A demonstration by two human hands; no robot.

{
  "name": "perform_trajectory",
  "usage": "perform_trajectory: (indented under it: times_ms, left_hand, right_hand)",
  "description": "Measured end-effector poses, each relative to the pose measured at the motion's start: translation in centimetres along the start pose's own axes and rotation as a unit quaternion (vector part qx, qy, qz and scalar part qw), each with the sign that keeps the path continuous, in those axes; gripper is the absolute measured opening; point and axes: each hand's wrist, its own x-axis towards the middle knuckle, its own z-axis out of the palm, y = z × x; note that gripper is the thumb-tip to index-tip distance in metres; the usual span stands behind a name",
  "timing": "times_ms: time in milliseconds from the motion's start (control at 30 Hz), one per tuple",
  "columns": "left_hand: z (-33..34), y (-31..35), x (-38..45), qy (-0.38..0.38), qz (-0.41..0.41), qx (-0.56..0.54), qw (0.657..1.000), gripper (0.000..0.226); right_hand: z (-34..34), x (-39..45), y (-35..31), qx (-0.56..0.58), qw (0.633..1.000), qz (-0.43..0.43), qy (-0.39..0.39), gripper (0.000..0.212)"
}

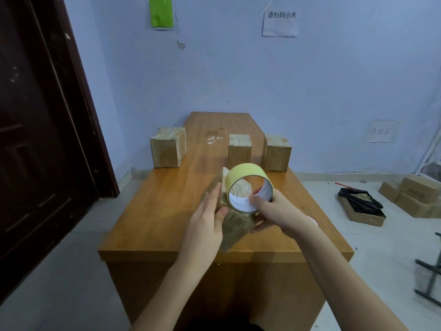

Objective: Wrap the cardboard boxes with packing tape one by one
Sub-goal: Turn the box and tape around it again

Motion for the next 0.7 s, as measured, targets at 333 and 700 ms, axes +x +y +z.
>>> perform_trajectory:
  times_ms: [333,700]
  left_hand:
    - [-2.8,-1.2,-0.6,0.051,0.091,0.299,0.949,0.038]
    - [-3.0,-1.4,-0.9,0.023,0.059,0.328,0.943,0.044]
  right_hand:
    - [3.2,2.1,-3.4,-0.305,0.947,-0.071,0.067,0.016]
    - [2.3,1.4,-4.4,-0.168,0.984,-0.058,0.007,0.018]
